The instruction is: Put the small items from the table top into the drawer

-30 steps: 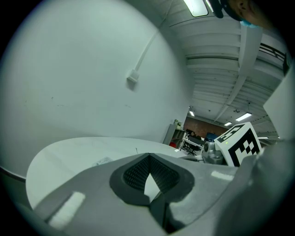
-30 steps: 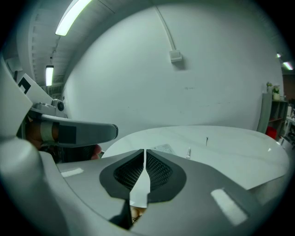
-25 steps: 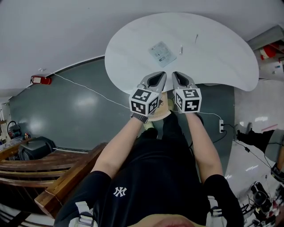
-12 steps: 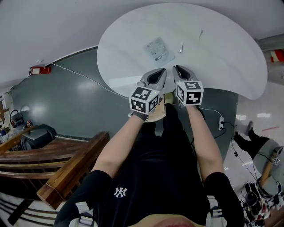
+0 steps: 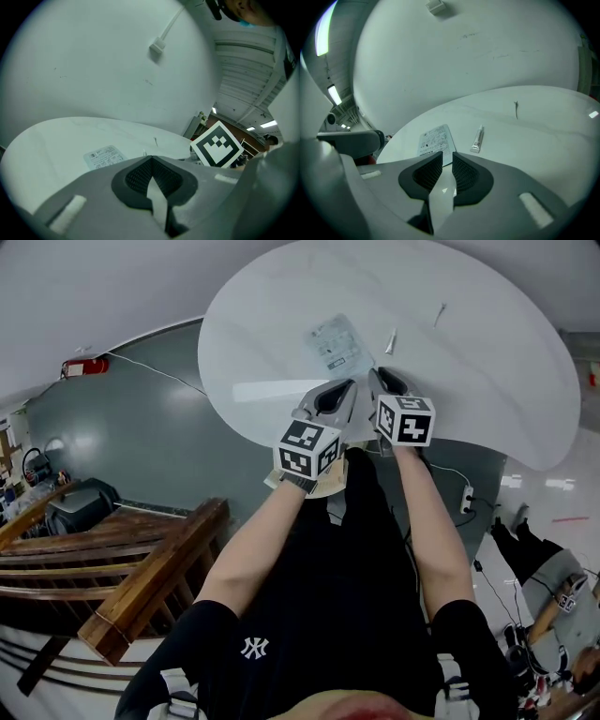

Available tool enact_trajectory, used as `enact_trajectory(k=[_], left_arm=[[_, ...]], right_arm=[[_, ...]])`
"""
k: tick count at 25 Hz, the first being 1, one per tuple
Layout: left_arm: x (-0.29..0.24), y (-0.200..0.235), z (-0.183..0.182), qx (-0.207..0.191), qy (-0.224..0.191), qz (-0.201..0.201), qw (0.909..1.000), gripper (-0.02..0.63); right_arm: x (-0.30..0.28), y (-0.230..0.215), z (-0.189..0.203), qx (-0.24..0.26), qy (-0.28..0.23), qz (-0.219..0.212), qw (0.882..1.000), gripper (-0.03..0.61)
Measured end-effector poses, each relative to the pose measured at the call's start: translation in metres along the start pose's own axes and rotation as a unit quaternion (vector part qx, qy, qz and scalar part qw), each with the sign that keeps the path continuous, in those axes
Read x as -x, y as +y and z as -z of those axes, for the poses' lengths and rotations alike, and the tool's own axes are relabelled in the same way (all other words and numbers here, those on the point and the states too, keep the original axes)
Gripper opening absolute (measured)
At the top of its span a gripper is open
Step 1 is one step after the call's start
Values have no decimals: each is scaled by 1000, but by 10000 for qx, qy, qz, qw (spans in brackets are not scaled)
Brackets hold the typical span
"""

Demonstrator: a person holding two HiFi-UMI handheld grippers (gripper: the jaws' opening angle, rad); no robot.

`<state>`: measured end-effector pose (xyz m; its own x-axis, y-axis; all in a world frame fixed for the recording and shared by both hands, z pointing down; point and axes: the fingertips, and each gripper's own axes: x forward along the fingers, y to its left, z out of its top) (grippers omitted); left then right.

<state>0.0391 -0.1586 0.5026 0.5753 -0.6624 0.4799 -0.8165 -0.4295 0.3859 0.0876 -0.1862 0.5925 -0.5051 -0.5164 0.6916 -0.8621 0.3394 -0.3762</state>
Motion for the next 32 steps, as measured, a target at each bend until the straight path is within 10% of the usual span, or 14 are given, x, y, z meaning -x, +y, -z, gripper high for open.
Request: enact_trajectory(k=[20, 32], left_arm=[[-14, 27, 0, 202, 73, -268, 9994, 1], [2, 30, 2, 178, 15, -313, 9993, 1]], right_arm=[[-42, -11, 9, -367, 877, -19, 9955, 62], [-29, 2, 1, -718, 443, -506, 9952, 25]])
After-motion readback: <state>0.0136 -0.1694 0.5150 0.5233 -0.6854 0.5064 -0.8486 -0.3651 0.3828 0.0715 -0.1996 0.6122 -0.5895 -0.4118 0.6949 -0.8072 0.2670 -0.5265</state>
